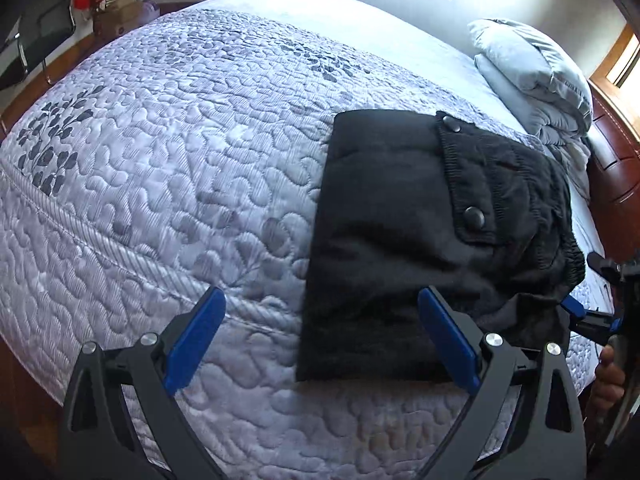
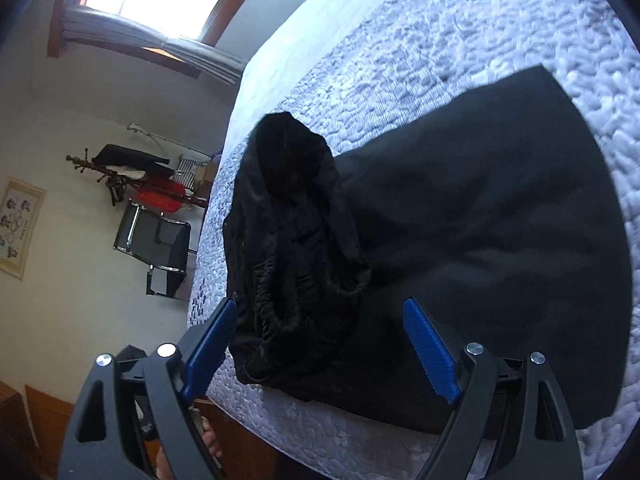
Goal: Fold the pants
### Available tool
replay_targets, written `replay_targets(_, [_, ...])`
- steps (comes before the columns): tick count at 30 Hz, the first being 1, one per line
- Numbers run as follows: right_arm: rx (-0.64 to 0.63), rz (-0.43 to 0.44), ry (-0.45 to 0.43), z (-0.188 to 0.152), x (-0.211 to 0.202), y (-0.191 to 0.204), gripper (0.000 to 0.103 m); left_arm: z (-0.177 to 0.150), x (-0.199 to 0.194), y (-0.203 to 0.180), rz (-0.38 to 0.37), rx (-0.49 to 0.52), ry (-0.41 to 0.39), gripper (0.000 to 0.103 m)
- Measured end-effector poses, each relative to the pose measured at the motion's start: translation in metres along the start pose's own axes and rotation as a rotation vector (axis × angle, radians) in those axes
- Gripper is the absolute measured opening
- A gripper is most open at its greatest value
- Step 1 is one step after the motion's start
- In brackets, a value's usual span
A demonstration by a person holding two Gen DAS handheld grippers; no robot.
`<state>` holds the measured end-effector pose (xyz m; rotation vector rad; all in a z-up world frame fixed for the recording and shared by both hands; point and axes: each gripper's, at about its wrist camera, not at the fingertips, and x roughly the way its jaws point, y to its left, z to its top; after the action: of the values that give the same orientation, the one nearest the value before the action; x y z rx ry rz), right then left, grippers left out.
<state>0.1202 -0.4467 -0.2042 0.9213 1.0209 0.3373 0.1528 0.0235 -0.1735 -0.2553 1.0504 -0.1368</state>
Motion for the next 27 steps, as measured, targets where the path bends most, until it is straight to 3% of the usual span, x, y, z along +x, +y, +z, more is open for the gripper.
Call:
replay_targets(3, [0.031, 0.05, 0.015, 0.003, 0.011, -0.004, 0.087, -0.003, 0.002, 0.003, 0.006, 0.014, 0.014, 0.097])
replay_targets(15, [0.006, 0.069, 0.077, 0.024, 0.06, 0.014, 0.087, -0.003, 0.012, 0.009, 0.011, -0.014, 0.044, 0.098])
replay_targets(16, [0.001, 0.064, 0.072, 0.025, 0.062, 0.016, 0.083, -0.003, 0.013, 0.01, 0.011, -0.016, 0.048, 0.098])
replay_targets(20, [-0.025, 0.057, 0.058, 0.025, 0.063, 0.019, 0.044, -0.002, 0.014, 0.014, 0.017, -0.025, 0.057, 0.099])
replay_targets(23, [-0.045, 0.084, 0.049, 0.022, 0.056, 0.021, 0.034, -0.003, 0.014, 0.018, 0.023, -0.041, 0.06, 0.099])
replay_targets(27, [-0.091, 0.111, 0.036, 0.019, 0.047, 0.033, 0.029, -0.003, 0.013, 0.024, 0.018, -0.077, 0.068, 0.099])
